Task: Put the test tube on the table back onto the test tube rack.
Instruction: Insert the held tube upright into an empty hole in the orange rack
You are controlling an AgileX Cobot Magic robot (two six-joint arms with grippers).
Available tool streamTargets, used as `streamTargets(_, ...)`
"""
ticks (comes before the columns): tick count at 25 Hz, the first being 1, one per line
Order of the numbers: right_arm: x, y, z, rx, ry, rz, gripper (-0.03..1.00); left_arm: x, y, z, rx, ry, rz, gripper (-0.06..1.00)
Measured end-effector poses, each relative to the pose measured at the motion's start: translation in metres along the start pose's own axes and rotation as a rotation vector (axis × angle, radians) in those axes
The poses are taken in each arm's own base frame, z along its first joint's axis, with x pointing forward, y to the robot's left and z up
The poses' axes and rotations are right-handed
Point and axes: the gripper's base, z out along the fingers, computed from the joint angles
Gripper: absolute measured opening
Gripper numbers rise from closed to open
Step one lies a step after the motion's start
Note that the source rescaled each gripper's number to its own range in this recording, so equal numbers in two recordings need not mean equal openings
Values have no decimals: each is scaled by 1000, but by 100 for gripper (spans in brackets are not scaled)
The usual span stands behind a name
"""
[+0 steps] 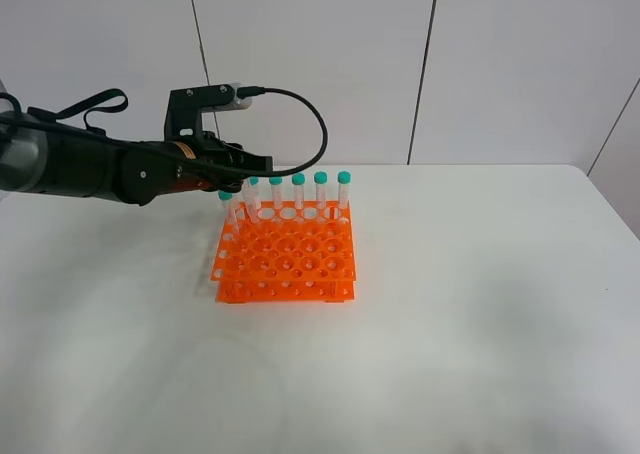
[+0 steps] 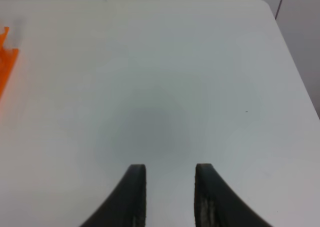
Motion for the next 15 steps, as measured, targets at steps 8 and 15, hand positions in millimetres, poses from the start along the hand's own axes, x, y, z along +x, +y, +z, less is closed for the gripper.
streamTargets(8,0,0,0,0,0,0,36,3,1,-1,-1,-8,2,0)
streamTargets(15,0,0,0,0,0,0,36,11,1,6,-1,8,10,0)
